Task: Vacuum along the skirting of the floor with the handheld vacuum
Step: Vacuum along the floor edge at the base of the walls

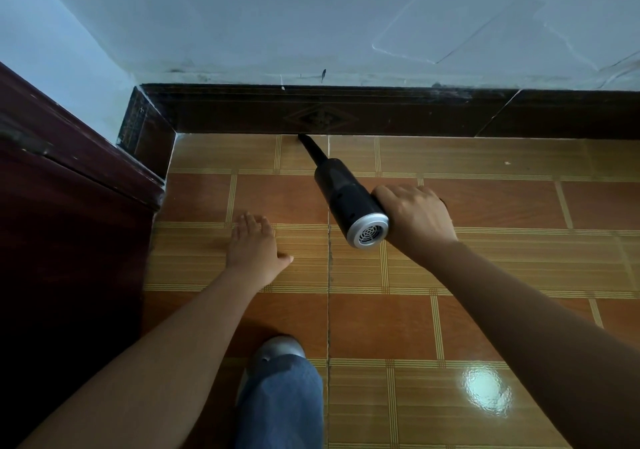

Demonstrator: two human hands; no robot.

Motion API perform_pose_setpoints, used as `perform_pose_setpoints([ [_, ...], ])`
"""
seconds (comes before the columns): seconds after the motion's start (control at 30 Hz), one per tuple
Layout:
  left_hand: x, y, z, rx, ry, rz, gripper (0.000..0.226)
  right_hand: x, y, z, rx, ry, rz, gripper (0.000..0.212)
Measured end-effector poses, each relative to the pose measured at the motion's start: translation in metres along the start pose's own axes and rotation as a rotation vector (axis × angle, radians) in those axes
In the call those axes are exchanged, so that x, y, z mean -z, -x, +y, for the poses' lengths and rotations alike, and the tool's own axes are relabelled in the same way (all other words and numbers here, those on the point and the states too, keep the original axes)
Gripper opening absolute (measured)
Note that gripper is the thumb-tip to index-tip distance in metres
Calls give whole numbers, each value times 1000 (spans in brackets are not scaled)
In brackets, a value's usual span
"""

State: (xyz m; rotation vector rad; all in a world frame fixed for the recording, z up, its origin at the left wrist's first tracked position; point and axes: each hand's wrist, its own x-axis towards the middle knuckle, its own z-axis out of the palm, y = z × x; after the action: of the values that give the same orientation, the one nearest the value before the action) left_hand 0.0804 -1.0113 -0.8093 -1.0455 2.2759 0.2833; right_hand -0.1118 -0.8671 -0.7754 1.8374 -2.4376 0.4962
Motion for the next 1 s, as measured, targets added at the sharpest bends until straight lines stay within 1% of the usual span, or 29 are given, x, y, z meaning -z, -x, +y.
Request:
perform_pose_setpoints([
  [0.2,-2,1,-10,-45,13,16,94,-9,-17,-15,38,-19,2,25],
  [0.37,-3,1,-18,-74,-21,22,93,-16,-28,-25,50,-26,20,27],
  [0.67,-3,2,-21,-100,-44,24,93,-27,-51,-47,84,-59,-26,22],
  [1.0,-3,2,-22,-104,-40,20,93,-29,-57,-49,94,-71,-30,23],
])
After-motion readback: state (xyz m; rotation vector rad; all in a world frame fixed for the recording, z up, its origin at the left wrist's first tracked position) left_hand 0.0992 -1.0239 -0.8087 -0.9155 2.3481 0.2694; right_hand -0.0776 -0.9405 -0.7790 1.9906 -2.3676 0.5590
